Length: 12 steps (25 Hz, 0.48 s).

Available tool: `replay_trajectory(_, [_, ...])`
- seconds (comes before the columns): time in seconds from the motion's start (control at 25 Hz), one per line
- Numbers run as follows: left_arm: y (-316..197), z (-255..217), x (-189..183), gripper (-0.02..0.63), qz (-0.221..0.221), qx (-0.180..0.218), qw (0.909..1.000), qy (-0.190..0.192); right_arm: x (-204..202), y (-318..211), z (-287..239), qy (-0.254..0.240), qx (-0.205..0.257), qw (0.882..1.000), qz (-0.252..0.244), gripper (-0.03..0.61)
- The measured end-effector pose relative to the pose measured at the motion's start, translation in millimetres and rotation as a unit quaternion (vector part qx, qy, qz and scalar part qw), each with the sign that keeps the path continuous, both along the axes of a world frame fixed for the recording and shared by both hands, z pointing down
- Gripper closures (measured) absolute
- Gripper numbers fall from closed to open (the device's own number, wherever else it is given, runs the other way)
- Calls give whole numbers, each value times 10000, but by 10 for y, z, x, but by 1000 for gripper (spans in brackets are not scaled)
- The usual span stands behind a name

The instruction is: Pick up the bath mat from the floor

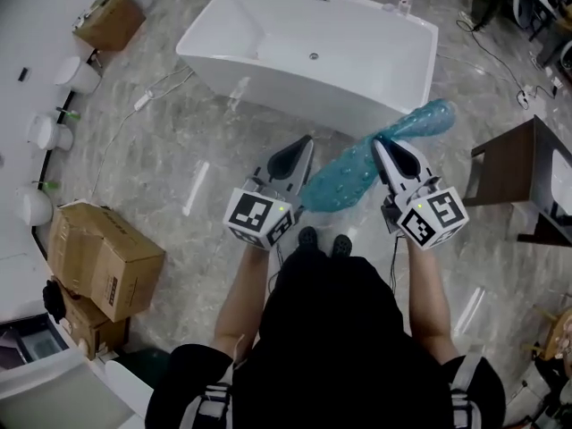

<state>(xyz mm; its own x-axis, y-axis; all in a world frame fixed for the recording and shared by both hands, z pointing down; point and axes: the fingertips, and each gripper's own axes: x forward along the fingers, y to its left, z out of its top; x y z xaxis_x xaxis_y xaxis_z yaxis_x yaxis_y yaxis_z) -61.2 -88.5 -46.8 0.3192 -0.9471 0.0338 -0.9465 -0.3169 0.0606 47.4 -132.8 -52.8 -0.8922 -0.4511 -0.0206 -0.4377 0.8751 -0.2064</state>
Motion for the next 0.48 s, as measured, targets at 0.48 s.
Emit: replay_trajectory(0.48, [-51, -394, 320, 601, 79, 123, 9995, -274, 520, -100, -459, 202, 802, 9965, 80, 540])
